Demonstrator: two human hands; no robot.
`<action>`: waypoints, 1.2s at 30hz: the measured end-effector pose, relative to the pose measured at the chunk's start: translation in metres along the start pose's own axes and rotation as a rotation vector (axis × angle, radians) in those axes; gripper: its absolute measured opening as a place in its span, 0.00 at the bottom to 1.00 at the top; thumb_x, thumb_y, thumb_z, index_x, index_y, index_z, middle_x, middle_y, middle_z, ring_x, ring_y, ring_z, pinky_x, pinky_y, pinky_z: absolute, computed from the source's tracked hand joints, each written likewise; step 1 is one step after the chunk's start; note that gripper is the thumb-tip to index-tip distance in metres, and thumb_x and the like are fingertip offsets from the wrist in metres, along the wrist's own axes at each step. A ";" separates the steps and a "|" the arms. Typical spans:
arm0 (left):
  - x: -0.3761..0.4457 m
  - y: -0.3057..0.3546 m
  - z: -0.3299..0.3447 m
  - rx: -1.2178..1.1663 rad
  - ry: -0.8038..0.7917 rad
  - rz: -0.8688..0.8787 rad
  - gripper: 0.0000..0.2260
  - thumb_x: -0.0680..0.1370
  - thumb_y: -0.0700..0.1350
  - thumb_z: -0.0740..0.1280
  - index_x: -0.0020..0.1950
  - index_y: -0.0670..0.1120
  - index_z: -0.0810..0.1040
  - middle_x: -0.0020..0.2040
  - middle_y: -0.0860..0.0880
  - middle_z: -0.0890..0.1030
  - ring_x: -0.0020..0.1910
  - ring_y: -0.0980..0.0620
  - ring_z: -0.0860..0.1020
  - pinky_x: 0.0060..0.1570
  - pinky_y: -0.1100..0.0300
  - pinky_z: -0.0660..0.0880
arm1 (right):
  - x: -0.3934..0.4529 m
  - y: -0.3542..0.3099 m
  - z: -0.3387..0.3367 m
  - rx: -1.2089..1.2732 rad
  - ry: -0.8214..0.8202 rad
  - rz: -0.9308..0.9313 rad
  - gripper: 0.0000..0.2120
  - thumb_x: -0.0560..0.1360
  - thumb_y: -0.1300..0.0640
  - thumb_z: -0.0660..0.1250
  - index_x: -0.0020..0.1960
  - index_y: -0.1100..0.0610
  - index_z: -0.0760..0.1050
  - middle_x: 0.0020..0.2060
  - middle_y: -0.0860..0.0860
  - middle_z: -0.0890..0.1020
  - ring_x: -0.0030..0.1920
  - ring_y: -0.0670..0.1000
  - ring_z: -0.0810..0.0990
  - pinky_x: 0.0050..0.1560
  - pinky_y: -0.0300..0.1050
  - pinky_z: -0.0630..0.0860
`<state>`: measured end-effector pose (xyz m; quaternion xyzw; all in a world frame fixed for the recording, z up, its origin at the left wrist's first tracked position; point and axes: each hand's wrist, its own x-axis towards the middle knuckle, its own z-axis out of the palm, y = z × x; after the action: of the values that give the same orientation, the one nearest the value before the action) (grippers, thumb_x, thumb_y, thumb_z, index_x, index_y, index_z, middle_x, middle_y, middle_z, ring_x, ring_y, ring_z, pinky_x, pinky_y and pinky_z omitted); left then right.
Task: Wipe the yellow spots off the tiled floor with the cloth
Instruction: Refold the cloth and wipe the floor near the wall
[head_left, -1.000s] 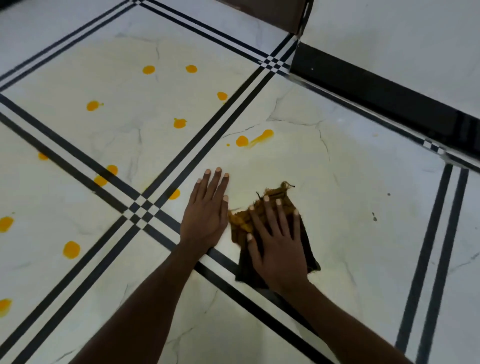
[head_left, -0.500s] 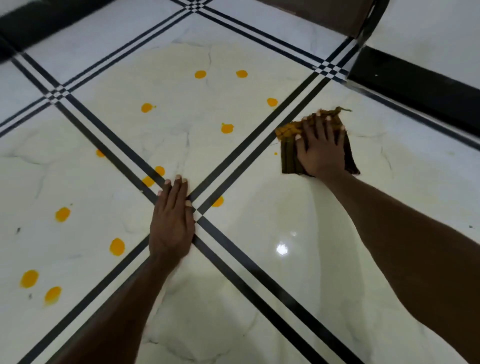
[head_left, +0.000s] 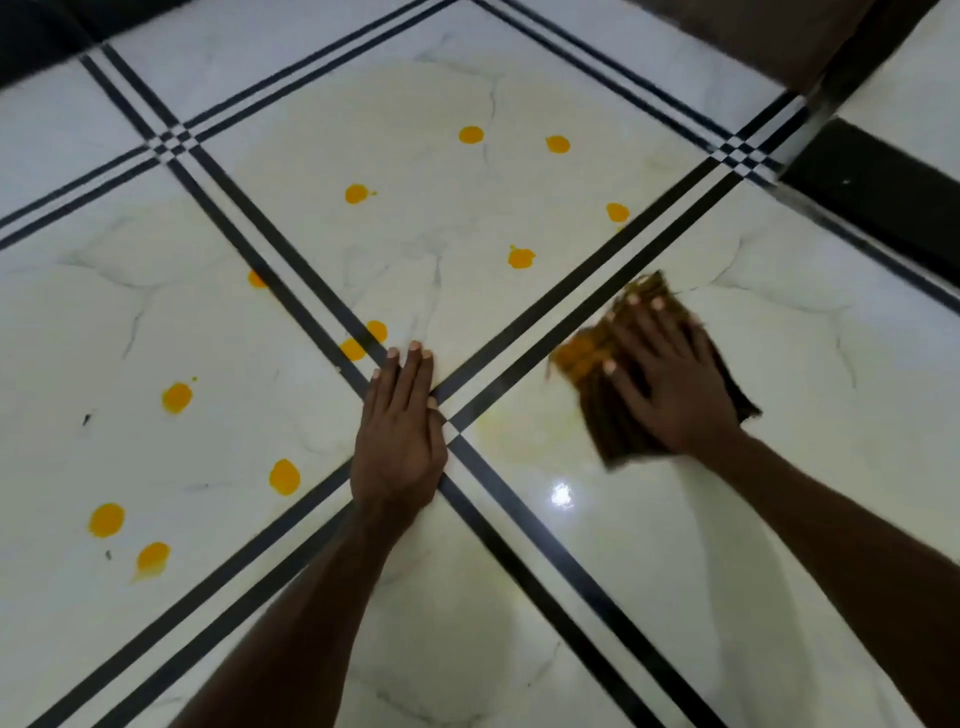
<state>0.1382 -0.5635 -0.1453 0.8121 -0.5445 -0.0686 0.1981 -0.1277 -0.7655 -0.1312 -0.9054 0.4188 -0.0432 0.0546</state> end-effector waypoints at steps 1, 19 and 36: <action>0.000 0.000 0.000 -0.002 -0.002 0.000 0.25 0.86 0.48 0.51 0.84 0.45 0.56 0.85 0.49 0.56 0.85 0.52 0.48 0.83 0.51 0.50 | 0.023 -0.006 0.003 -0.001 0.026 0.130 0.32 0.84 0.36 0.45 0.84 0.46 0.58 0.84 0.53 0.58 0.84 0.59 0.55 0.81 0.68 0.51; -0.004 0.003 -0.002 -0.037 -0.008 -0.046 0.26 0.87 0.55 0.46 0.84 0.47 0.55 0.84 0.51 0.54 0.84 0.55 0.45 0.83 0.50 0.49 | 0.050 0.000 -0.003 0.008 0.009 0.265 0.35 0.81 0.33 0.43 0.85 0.47 0.55 0.85 0.54 0.55 0.85 0.59 0.52 0.82 0.68 0.47; -0.002 0.004 -0.004 -0.054 -0.020 -0.042 0.25 0.87 0.55 0.46 0.84 0.49 0.54 0.85 0.52 0.54 0.84 0.55 0.46 0.83 0.51 0.49 | 0.064 -0.050 0.011 0.015 0.065 0.246 0.32 0.83 0.36 0.50 0.83 0.48 0.61 0.83 0.56 0.60 0.83 0.62 0.58 0.81 0.69 0.51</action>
<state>0.1347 -0.5622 -0.1406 0.8170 -0.5272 -0.0954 0.2131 -0.0471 -0.7818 -0.1332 -0.8448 0.5281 -0.0688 0.0526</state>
